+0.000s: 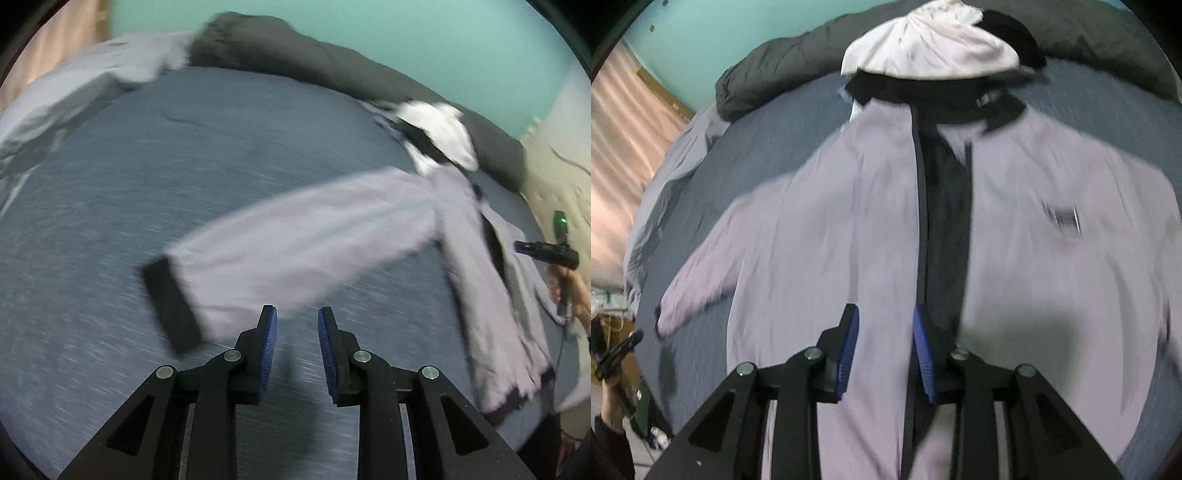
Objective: Fold clothes
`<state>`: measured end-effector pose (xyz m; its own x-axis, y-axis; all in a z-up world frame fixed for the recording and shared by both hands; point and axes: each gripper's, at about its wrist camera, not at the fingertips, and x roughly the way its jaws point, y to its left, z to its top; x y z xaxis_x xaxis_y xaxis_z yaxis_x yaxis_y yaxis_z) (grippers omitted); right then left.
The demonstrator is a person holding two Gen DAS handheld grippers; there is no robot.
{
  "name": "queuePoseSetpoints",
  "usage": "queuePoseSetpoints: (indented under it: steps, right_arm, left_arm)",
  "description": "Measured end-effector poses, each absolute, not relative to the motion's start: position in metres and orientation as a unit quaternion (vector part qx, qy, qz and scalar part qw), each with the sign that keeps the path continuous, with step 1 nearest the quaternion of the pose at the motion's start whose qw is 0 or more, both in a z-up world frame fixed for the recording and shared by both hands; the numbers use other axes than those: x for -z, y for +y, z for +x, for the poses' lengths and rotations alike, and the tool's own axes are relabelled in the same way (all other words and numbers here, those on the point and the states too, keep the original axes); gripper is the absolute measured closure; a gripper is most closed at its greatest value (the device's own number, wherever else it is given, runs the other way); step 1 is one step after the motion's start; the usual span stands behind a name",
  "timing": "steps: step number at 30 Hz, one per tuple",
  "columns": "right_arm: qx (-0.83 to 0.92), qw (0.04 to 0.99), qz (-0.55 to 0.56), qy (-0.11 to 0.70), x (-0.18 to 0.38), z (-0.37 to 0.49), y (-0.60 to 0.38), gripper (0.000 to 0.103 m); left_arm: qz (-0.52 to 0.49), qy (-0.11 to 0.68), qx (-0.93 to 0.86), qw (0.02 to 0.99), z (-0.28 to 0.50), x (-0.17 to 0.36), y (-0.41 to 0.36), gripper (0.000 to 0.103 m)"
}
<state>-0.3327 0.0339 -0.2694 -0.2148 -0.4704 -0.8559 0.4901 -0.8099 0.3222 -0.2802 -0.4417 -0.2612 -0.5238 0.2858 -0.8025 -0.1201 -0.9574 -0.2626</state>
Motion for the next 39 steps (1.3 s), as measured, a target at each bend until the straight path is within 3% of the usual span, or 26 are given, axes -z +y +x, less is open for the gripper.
queuePoseSetpoints:
  steps: [11,15,33,34,36,39]
  right_arm:
    - [0.759,0.287,0.583,0.051,0.275,-0.230,0.120,0.072]
    - [0.725,0.322,0.607,0.040,0.284,-0.194,0.130,0.072]
    - [0.674,0.339,0.655,0.035,0.321,-0.125,0.115,0.072]
    - [0.672,0.340,0.657,0.033,0.323,-0.125,0.114,0.073]
    - [0.672,0.342,0.656,0.034,0.324,-0.123,0.112,0.089]
    - [0.669,0.345,0.657,0.034,0.325,-0.122,0.113,0.097]
  left_arm:
    - [-0.515,-0.065,-0.817,0.252,-0.238,0.263,-0.284,0.065]
    - [-0.533,-0.046,-0.794,0.288,-0.223,0.267,-0.238,0.064]
    - [-0.609,-0.050,-0.730,0.307,-0.192,0.313,-0.182,0.058]
    - [-0.612,-0.051,-0.727,0.307,-0.192,0.315,-0.181,0.058]
    - [-0.615,-0.052,-0.725,0.306,-0.191,0.319,-0.180,0.058]
    - [-0.621,-0.051,-0.722,0.301,-0.190,0.324,-0.181,0.058]
